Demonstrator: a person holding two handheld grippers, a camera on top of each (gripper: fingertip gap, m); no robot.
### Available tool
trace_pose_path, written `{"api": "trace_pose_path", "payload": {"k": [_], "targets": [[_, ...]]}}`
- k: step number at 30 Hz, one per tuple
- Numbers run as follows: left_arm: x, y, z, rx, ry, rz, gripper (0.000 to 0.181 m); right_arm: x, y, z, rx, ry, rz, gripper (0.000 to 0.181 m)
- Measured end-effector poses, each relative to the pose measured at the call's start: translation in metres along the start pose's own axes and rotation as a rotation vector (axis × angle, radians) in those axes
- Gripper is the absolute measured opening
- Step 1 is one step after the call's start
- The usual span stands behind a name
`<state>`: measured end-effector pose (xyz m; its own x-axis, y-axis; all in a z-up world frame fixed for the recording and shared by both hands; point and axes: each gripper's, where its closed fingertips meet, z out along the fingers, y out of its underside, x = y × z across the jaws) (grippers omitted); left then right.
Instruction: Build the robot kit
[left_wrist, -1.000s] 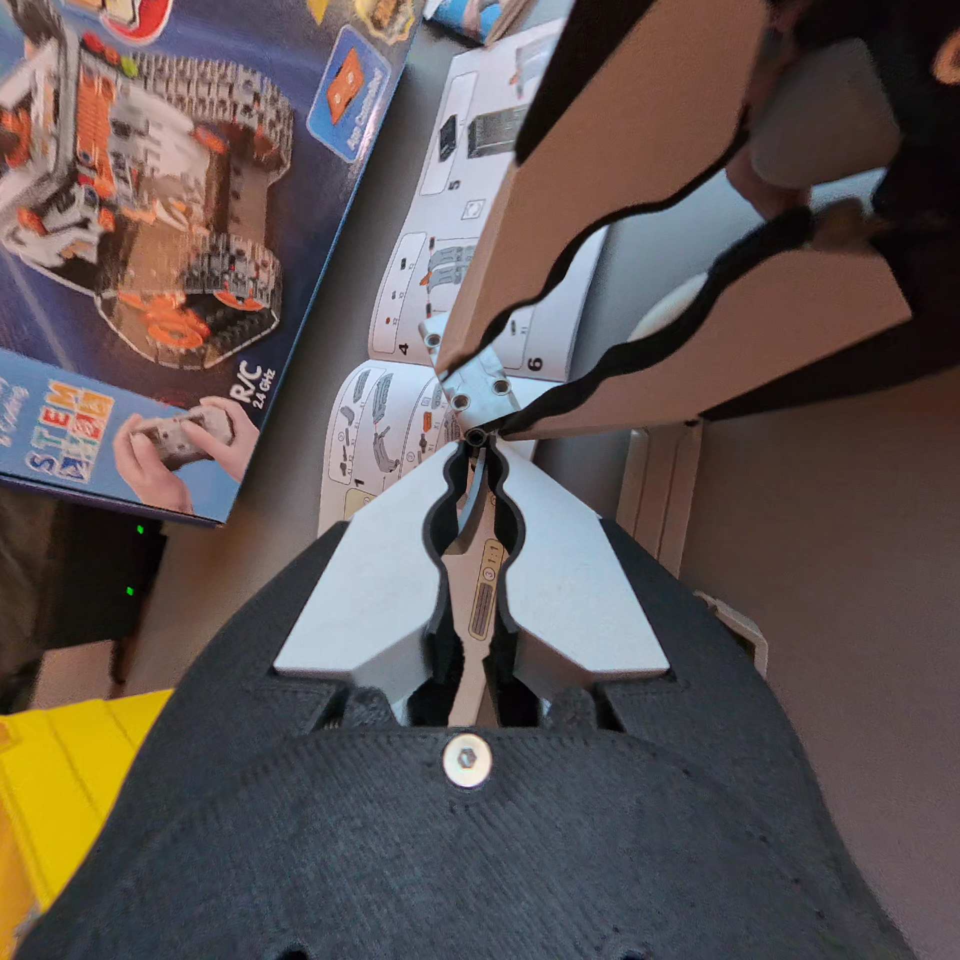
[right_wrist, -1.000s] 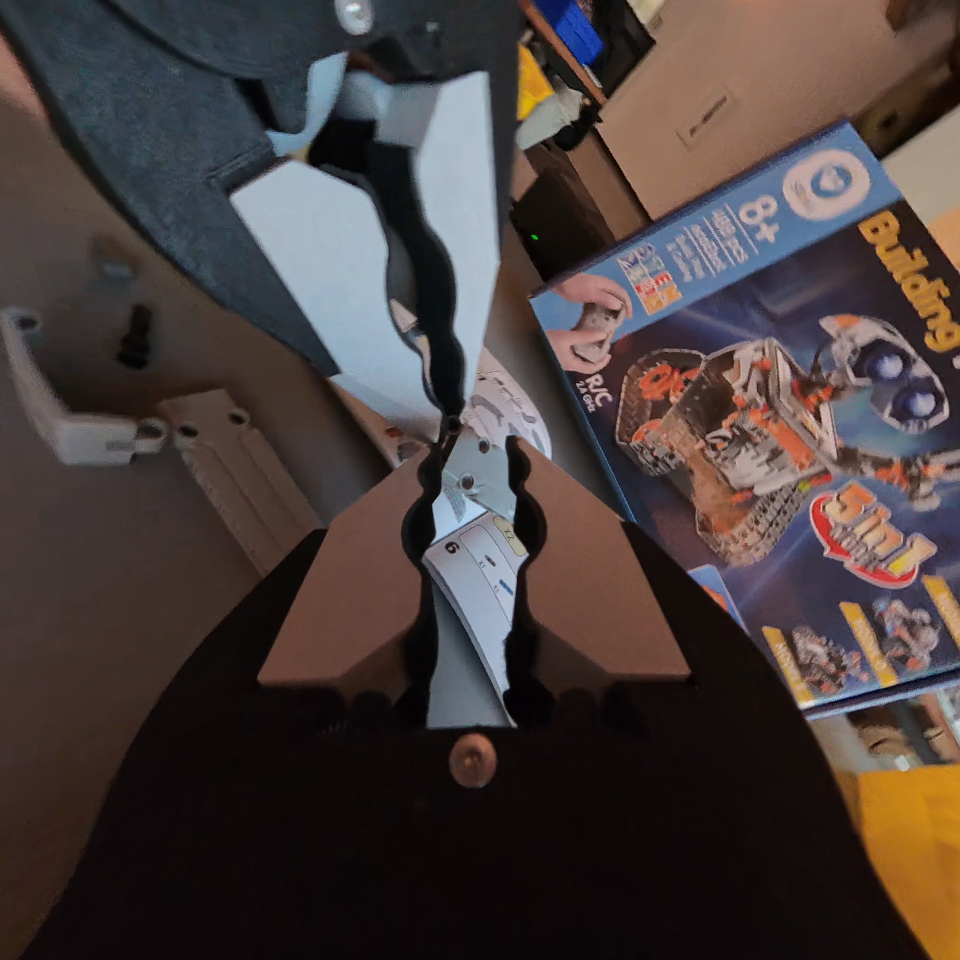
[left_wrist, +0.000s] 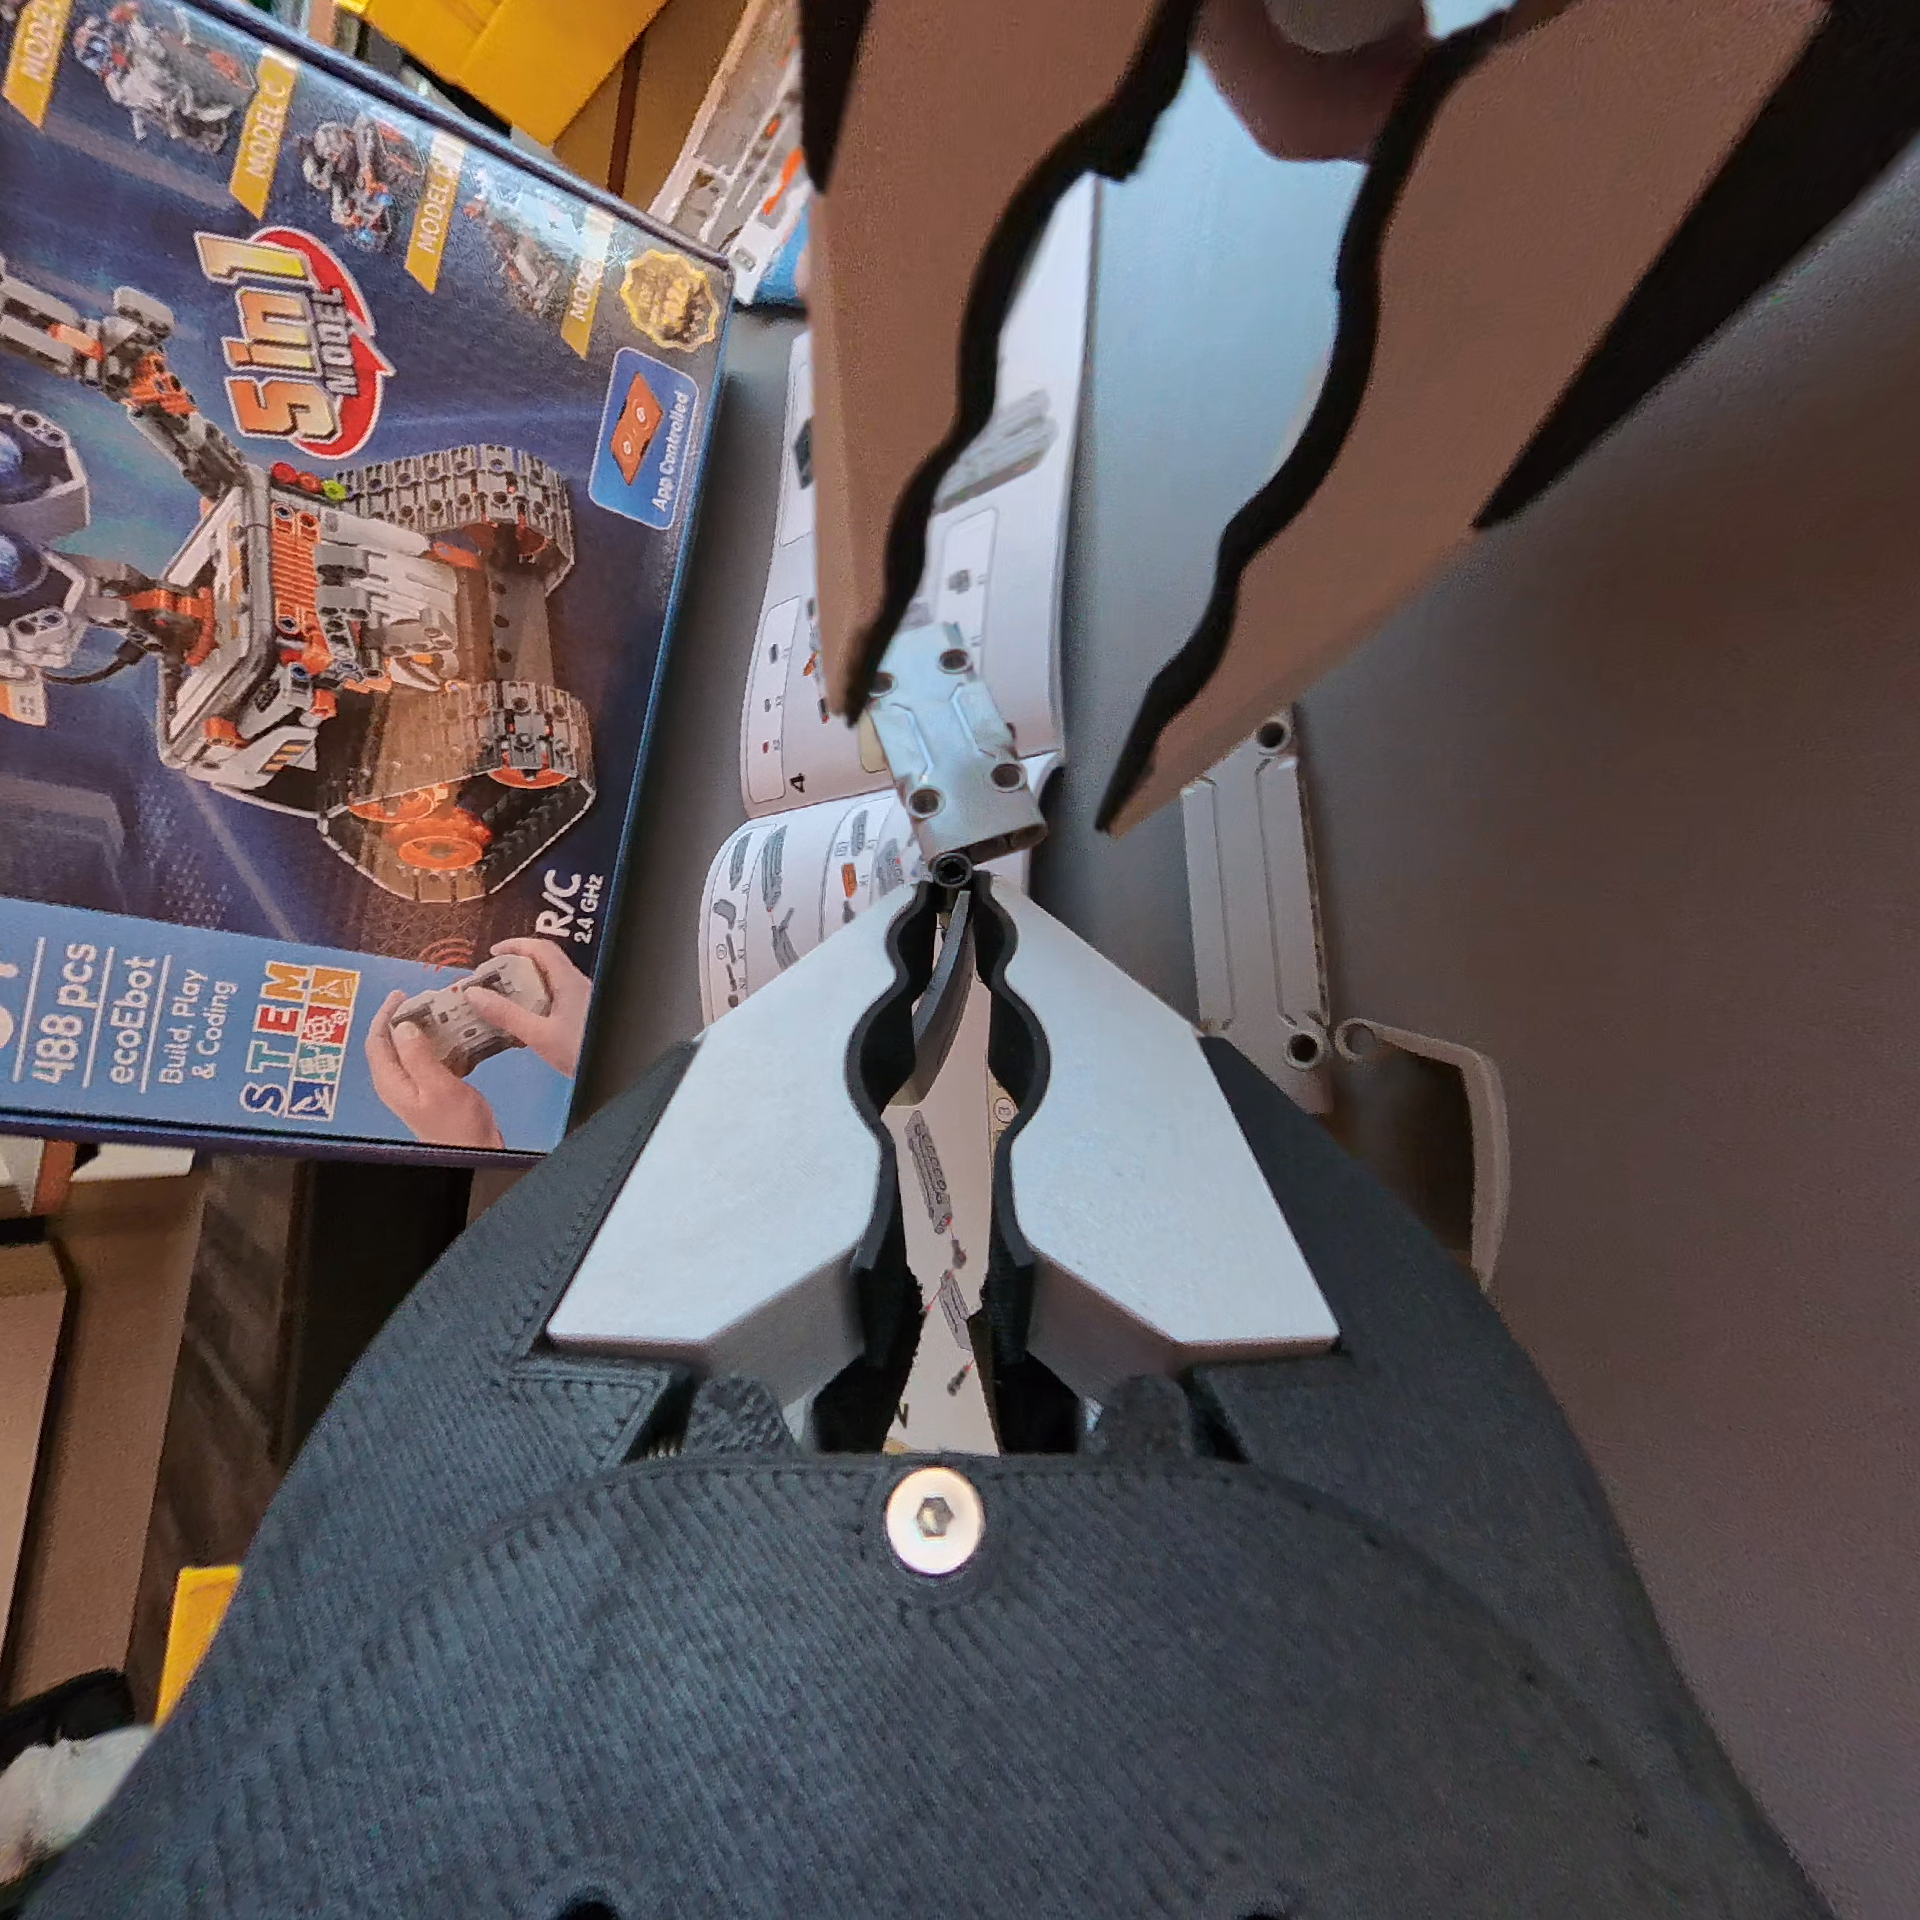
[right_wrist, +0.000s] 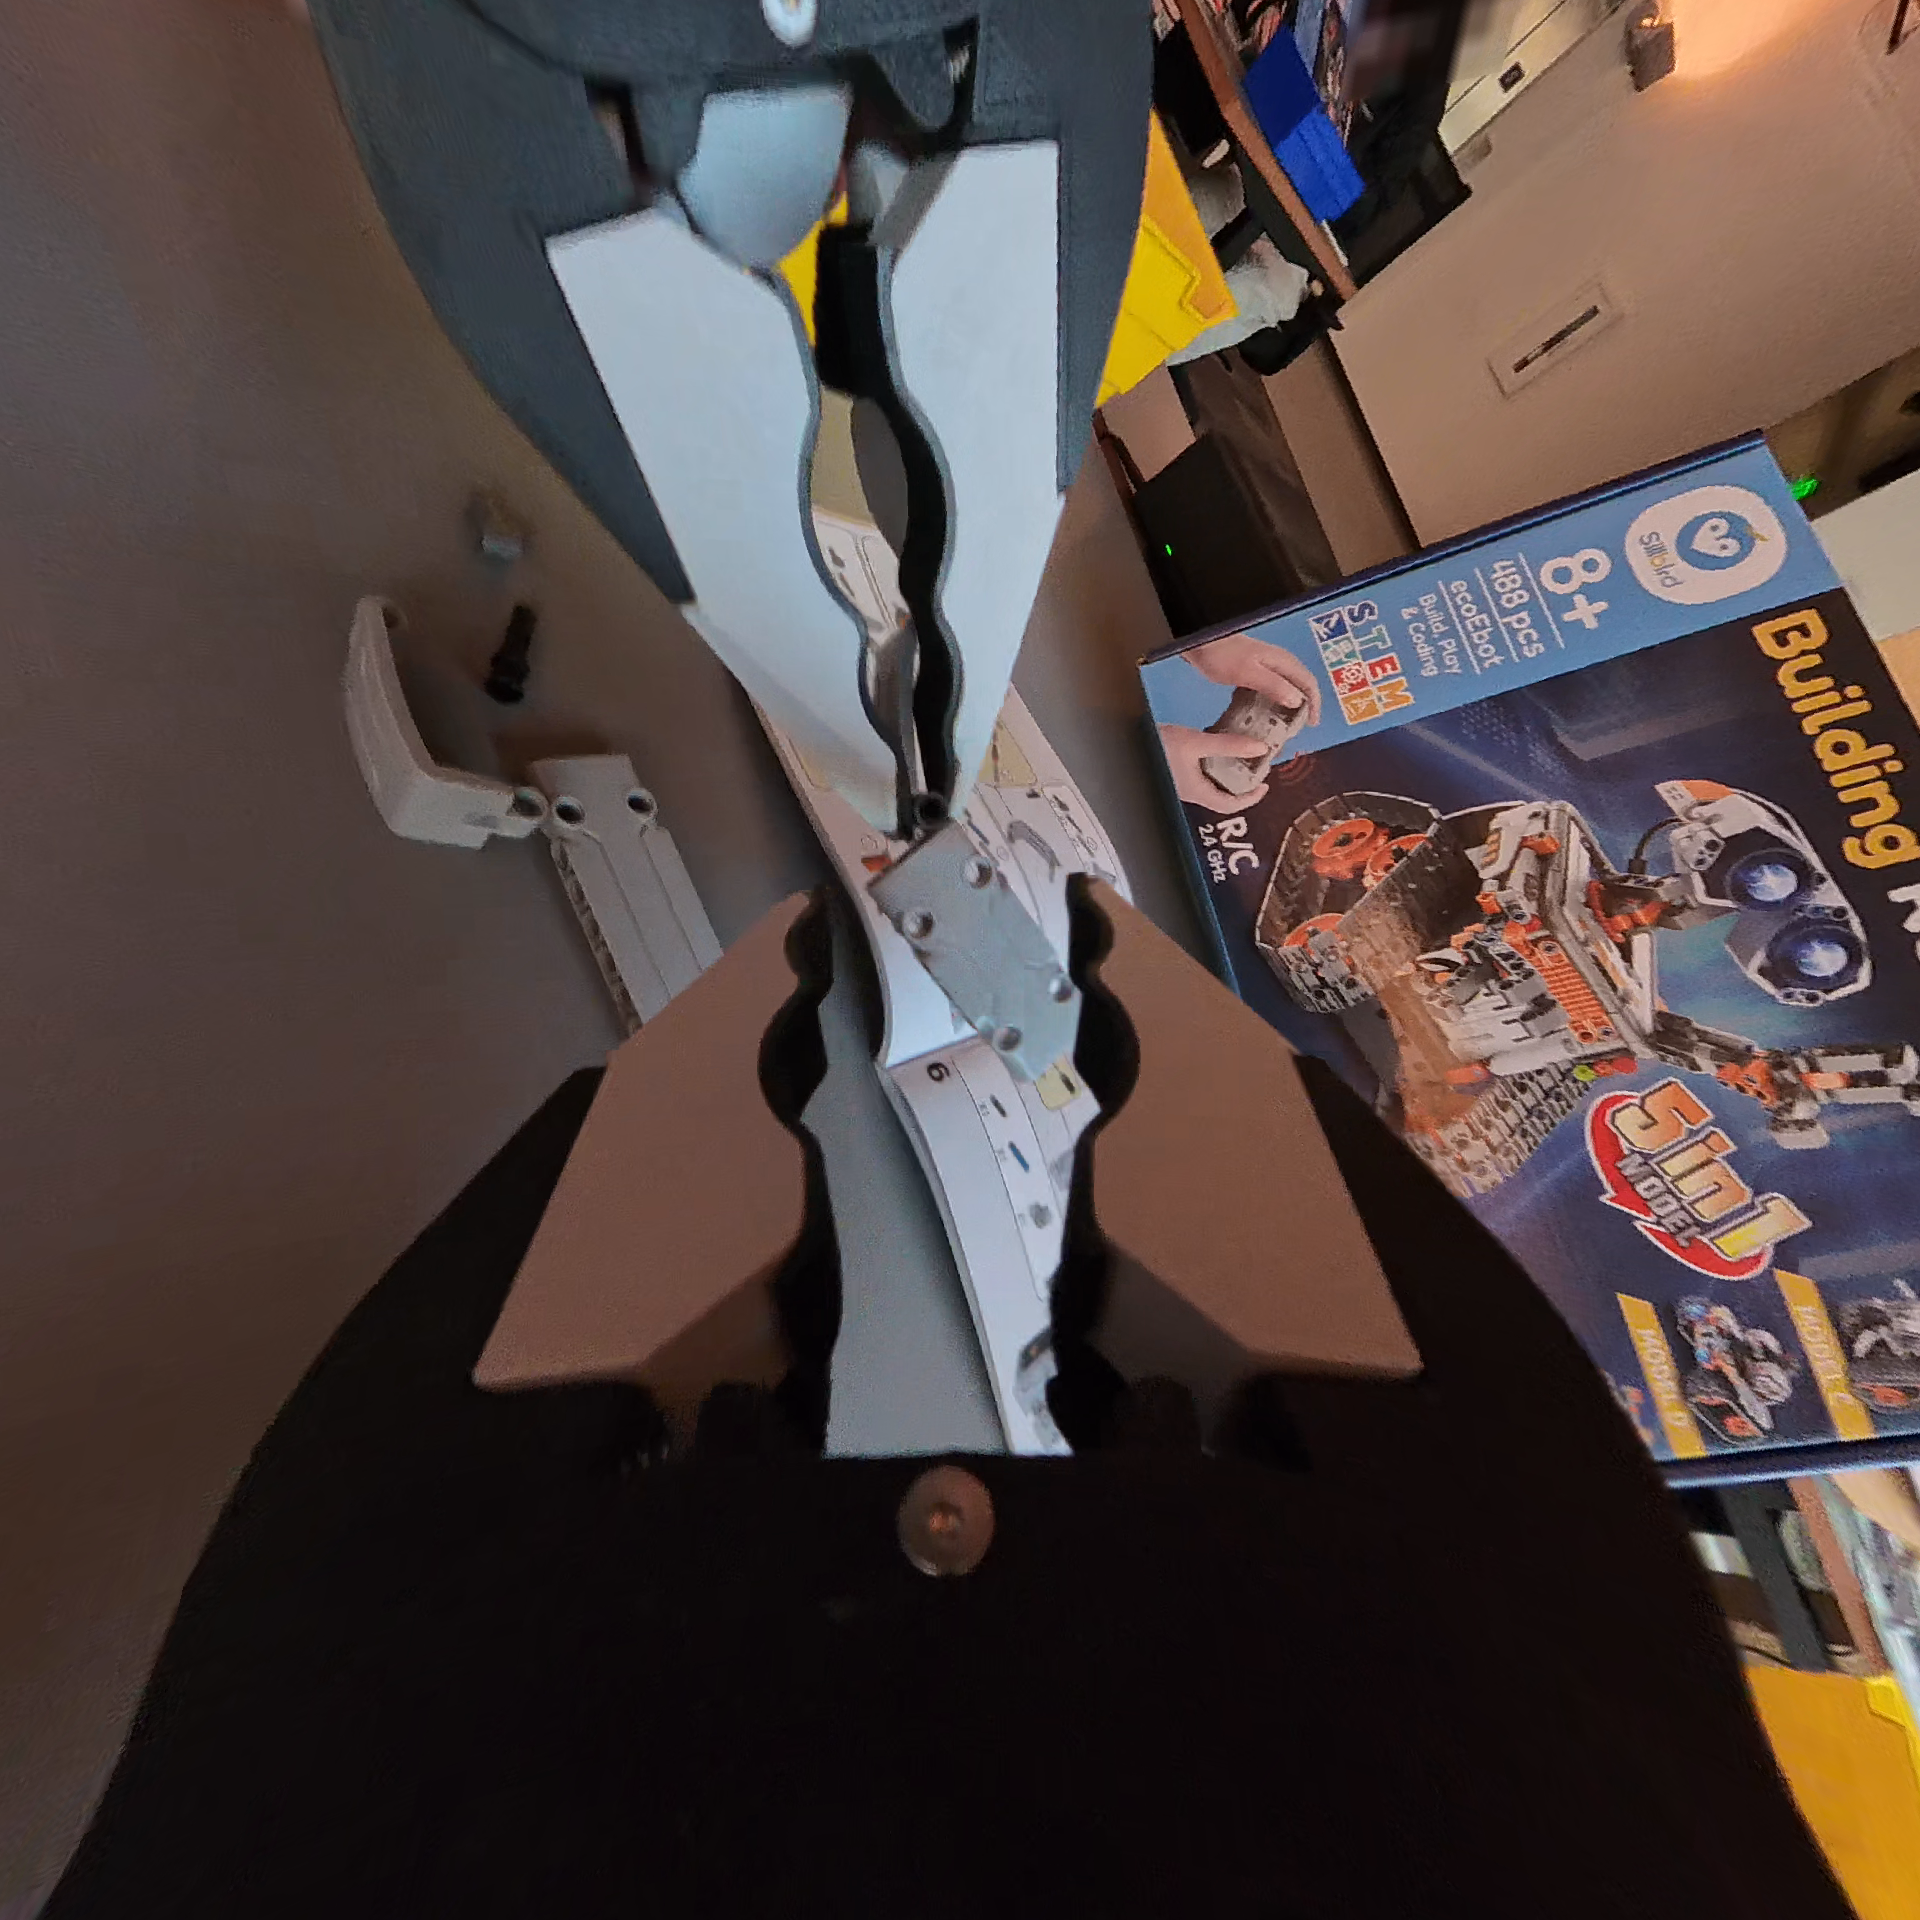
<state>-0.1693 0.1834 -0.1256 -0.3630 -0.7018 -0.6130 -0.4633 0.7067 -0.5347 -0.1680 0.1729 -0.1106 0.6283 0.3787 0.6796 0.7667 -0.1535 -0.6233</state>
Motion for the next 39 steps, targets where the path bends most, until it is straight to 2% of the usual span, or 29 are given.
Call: {"api": "trace_pose_path", "payload": {"k": [3,6,8,16,24,27,32,35,39], "targets": [[0.006,-0.008,-0.007,0.066,0.046,0.016,0.006,-0.004,0.006,0.003,-0.022,-0.017,-0.076,0.048],[0.011,-0.014,-0.014,0.117,0.079,0.039,0.005,-0.003,0.012,0.006,-0.064,-0.015,-0.119,0.032],[0.01,-0.014,-0.015,0.128,0.072,0.027,0.006,-0.005,0.011,0.006,-0.081,-0.038,-0.076,0.03],[0.002,-0.015,-0.012,0.118,-0.001,0.009,0.014,-0.006,0.015,0.005,-0.109,-0.049,-0.024,0.026],[0.011,-0.012,-0.013,0.121,0.045,0.027,0.01,-0.011,0.013,0.005,-0.101,-0.056,-0.119,0.026],[0.017,-0.009,-0.014,0.089,0.082,0.034,0.007,-0.014,0.012,0.005,-0.127,-0.039,-0.218,0.026],[0.022,0.0,-0.002,-0.041,0.05,0.134,0.008,-0.02,0.017,0.008,-0.22,-0.013,-0.356,0.025],[0.018,-0.002,-0.001,-0.043,0.042,0.097,0.006,-0.016,0.016,0.008,-0.223,0.002,-0.316,0.025],[0.016,-0.01,-0.005,-0.004,0.04,0.081,0.006,-0.023,-0.003,0.007,-0.093,-0.046,-0.2,0.032]]}}
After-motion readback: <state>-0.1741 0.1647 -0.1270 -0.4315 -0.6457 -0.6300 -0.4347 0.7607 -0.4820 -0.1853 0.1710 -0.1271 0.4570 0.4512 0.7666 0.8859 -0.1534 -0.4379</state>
